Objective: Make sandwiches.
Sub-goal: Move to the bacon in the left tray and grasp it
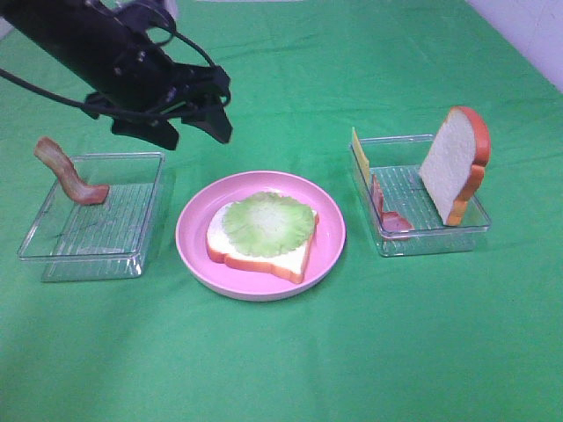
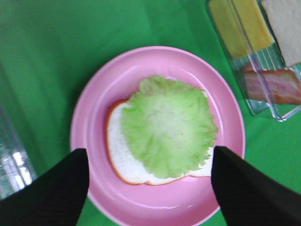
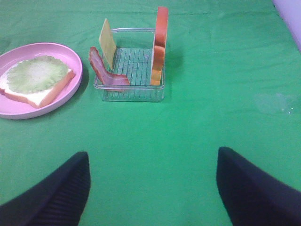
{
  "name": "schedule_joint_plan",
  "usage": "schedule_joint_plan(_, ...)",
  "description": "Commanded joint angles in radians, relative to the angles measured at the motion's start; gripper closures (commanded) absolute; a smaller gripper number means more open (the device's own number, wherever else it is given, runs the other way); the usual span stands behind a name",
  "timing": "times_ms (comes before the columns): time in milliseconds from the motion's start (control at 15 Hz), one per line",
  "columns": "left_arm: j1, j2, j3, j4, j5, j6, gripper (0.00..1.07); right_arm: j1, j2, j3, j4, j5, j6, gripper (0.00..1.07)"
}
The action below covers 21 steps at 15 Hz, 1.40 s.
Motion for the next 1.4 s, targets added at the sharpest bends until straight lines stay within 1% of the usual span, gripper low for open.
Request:
schedule_joint_plan(67,0.081,-0.051,-0.080,0.230,0.203,-0.166,0.37,-0.005,-0.014,0.000,0.002,0.000,-0.012,0.36)
schedule_joint_plan(200,0.123,-0.051,-0.115,0.380,0.316,-0.229,0.37,-0.005,-0.014,0.000,0.002,0.000,-0.012,0.36)
schedule_joint_plan(267,0.145,-0.050,-0.115,0.431,0.341,-0.261,0.37,-0.005,-0.014,0.000,0.002,0.000,-0.012,0.36)
schedule_joint_plan(333,0.171,-0.044,-0.115,0.460,0.357,-0.273,0.37,-0.005,-0.014,0.000,0.002,0.000,-0.012,0.36)
schedule_joint_plan(467,0.224,-0.025,-0.115,0.477,0.358,-0.267,0.37,-0.005,-0.014,0.000,0.002,0.000,-0.012,0.36)
schedule_joint_plan(533,0.238,-0.018,-0.115,0.477,0.358,-0.266,0.37,-0.005,-0.014,0.000,0.002,0.000,-0.012,0.36)
schedule_joint_plan(667,0.291,0.017,-0.115,0.477,0.356,-0.263,0.37,-0.005,-0.014,0.000,0.002,0.000,-0.012,0.36)
schedule_joint_plan(800,0.326,0.061,-0.115,0.477,0.320,-0.260,0.37,-0.005,-0.014,0.000,0.002,0.000,-0.012,0.36)
schedule_joint_plan(1067,0.331,0.141,-0.115,0.494,0.178,-0.257,0.37,-0.005,-0.014,0.000,0.002,0.000,-0.012,0.36)
schedule_joint_plan(1400,0.331,0.187,-0.115,0.493,0.140,-0.257,0.37,-0.005,-0.014,0.000,0.002,0.000,-0.012,0.36)
